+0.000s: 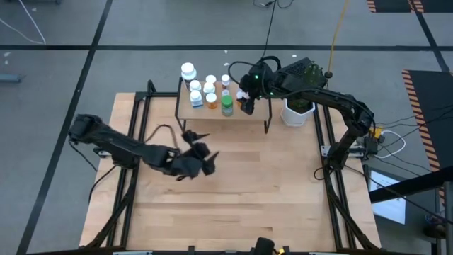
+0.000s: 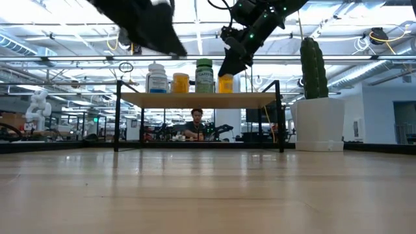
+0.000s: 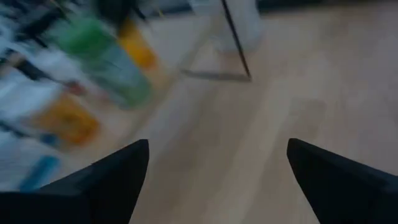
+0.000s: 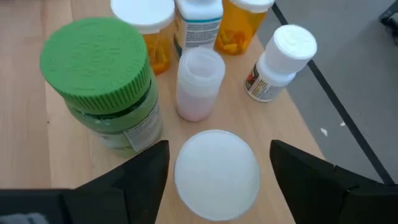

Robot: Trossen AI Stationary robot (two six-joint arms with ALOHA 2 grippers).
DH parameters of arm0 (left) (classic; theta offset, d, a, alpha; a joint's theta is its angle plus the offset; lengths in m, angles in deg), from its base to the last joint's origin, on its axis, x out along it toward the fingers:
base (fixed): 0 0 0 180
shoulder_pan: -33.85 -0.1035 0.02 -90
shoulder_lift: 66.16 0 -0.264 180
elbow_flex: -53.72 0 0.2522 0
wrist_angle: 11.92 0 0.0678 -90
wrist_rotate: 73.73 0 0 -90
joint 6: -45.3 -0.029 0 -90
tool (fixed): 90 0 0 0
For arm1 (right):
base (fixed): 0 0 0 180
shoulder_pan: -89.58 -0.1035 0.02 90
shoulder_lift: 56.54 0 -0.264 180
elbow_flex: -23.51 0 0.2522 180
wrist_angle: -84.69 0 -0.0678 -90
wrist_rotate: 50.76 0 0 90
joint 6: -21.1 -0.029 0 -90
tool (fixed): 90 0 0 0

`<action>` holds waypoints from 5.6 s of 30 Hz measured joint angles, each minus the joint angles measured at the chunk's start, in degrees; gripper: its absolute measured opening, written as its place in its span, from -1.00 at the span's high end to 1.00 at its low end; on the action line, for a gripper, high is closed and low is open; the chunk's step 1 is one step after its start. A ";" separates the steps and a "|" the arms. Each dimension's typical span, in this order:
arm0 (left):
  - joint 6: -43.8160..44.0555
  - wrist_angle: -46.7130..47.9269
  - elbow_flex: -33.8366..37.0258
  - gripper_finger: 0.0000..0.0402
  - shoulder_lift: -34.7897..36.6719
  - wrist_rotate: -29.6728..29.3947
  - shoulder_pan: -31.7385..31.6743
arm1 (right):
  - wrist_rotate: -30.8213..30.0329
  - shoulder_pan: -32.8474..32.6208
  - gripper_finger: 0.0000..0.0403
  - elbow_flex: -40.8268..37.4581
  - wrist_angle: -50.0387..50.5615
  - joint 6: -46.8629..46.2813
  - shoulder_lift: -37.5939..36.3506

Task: Pick and place medicine bottles onto shelf by color
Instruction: Return to Home Position

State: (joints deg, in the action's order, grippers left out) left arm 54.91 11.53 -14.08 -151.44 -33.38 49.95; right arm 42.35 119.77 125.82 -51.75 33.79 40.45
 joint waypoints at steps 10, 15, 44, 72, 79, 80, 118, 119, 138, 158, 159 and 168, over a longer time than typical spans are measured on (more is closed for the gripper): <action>1.95 -8.11 15.12 -0.56 21.09 -20.53 12.79 | -0.04 -1.39 -0.35 -7.41 -7.98 1.52 -9.21; 1.07 -8.83 23.82 -0.22 33.53 -12.27 11.90 | -0.09 -4.85 -0.35 -21.24 -19.19 -0.47 -21.08; -17.03 -16.07 43.12 0.98 67.05 27.18 -11.69 | 16.65 -12.17 0.46 -72.35 -59.63 -13.70 -57.66; -13.28 -3.65 50.49 0.92 79.45 31.57 -14.00 | 20.61 -10.65 0.90 -87.49 -59.06 -15.96 -73.85; -12.09 -3.76 50.51 0.79 75.91 31.17 -14.57 | 22.43 -10.67 0.90 -87.58 -53.00 -16.07 -73.87; -13.11 -3.76 50.51 0.78 75.65 31.17 -14.57 | 22.47 -10.67 0.90 -87.60 -51.25 -16.71 -73.85; -15.35 -3.92 50.53 0.80 75.10 31.12 -14.57 | 28.41 -10.67 0.90 -83.54 -57.73 -14.76 -81.15; -15.35 -3.92 50.53 0.80 75.12 31.12 -14.55 | 28.41 -10.67 0.90 -83.93 -58.09 -14.25 -81.15; -15.35 -3.94 50.56 0.80 75.11 31.11 -14.56 | 22.45 -10.62 0.90 -85.79 -59.54 -15.86 -83.80; -15.35 -3.92 50.56 0.80 75.11 31.11 -14.57 | 26.01 -8.88 0.90 -87.73 -56.86 -16.42 -95.51; -15.35 -3.94 50.56 0.80 75.12 31.10 -14.55 | 26.92 -8.92 0.90 -87.73 -56.30 -16.05 -95.45; -15.35 -3.92 50.56 0.80 75.12 31.10 -14.55 | 27.02 -8.92 0.90 -87.73 -54.21 -14.95 -94.31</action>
State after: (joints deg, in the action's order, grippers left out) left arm 39.57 7.62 36.48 -76.31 -2.28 35.40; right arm 69.38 110.85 38.09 -105.96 18.84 -53.86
